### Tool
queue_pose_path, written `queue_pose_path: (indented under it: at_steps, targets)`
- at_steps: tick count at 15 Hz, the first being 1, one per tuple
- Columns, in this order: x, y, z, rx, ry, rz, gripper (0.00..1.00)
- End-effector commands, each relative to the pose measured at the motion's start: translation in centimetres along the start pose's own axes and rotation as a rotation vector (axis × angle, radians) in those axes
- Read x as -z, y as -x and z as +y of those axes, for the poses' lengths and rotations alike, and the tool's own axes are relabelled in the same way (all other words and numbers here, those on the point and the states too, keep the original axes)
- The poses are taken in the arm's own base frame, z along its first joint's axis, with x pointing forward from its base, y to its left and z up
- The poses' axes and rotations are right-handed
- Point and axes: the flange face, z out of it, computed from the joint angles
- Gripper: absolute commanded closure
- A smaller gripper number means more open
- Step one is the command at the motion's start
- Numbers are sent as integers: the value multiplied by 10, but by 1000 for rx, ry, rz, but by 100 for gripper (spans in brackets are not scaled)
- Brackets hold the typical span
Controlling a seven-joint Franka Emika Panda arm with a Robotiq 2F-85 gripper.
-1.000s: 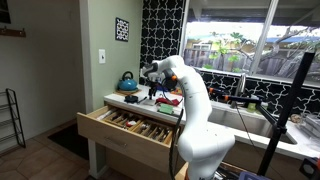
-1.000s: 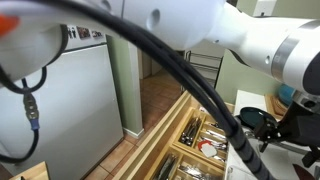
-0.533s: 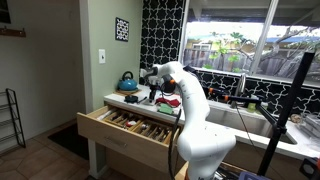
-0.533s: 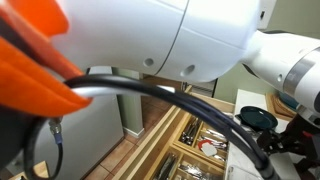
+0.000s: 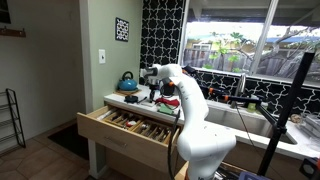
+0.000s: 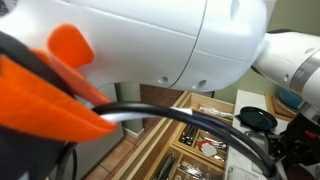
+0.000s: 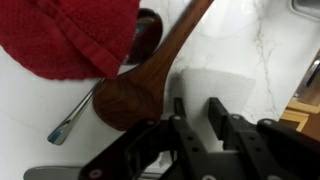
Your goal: Pick up the clear storage container from the open drawer and put it on the kitchen counter, pick up the white sponge and the green sponge from the table one by one and put them in the clear storage container
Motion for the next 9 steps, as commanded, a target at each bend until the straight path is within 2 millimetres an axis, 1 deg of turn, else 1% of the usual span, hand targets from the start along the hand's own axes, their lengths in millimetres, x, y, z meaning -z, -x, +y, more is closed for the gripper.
queue_pose_path:
  at_steps: [1,5,9]
  targets:
    - [18,-3,-9,46,-34,8,99]
    - [48,-8,-28,64,-40,-14,99]
    - [94,-8,-52,65,5,-24,99]
